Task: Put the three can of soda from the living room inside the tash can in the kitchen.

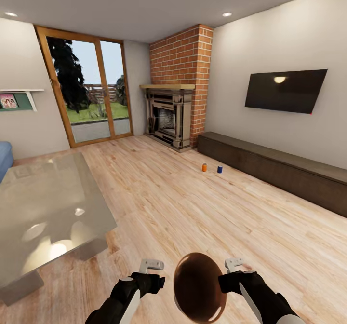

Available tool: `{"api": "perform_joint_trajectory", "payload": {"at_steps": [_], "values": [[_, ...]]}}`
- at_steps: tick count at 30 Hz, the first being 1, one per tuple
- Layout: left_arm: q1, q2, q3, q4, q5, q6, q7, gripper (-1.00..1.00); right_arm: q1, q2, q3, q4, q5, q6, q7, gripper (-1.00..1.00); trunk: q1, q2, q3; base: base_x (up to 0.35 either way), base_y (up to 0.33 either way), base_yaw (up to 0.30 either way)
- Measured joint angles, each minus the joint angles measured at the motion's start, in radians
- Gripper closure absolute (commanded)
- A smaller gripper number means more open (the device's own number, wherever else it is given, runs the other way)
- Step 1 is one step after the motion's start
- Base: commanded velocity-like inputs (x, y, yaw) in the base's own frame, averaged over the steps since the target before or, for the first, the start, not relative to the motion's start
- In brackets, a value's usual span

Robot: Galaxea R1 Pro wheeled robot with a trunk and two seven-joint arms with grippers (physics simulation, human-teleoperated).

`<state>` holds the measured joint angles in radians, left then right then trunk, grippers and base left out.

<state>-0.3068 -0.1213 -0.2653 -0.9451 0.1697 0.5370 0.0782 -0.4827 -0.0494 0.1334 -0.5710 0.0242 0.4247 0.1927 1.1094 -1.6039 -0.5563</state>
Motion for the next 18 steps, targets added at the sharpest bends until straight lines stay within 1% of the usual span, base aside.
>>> {"api": "perform_joint_trajectory", "payload": {"at_steps": [3,7,12,18], "values": [[0.000,0.000,0.000,0.000,0.000,0.000,0.000,-1.00,0.000,0.000,0.000,0.000,-0.006,0.000,0.001,1.00,0.000,0.000,0.000,0.008,0.112,0.000],[0.000,0.000,0.000,0.000,-0.001,0.000,0.000,-1.00,0.000,0.000,0.000,0.000,-0.003,0.000,0.000,1.00,0.000,0.000,0.000,0.003,0.038,0.000],[0.000,0.000,0.000,0.000,-0.001,0.000,0.001,-1.00,0.000,0.000,0.000,0.000,-0.001,-0.001,0.000,1.00,0.000,0.000,0.000,0.001,-0.067,0.000],[0.000,0.000,0.000,0.001,-0.001,0.000,0.001,-1.00,0.000,0.000,0.000,0.000,-0.002,-0.001,0.000,1.00,0.000,0.000,0.000,0.000,-0.020,0.000]]}}
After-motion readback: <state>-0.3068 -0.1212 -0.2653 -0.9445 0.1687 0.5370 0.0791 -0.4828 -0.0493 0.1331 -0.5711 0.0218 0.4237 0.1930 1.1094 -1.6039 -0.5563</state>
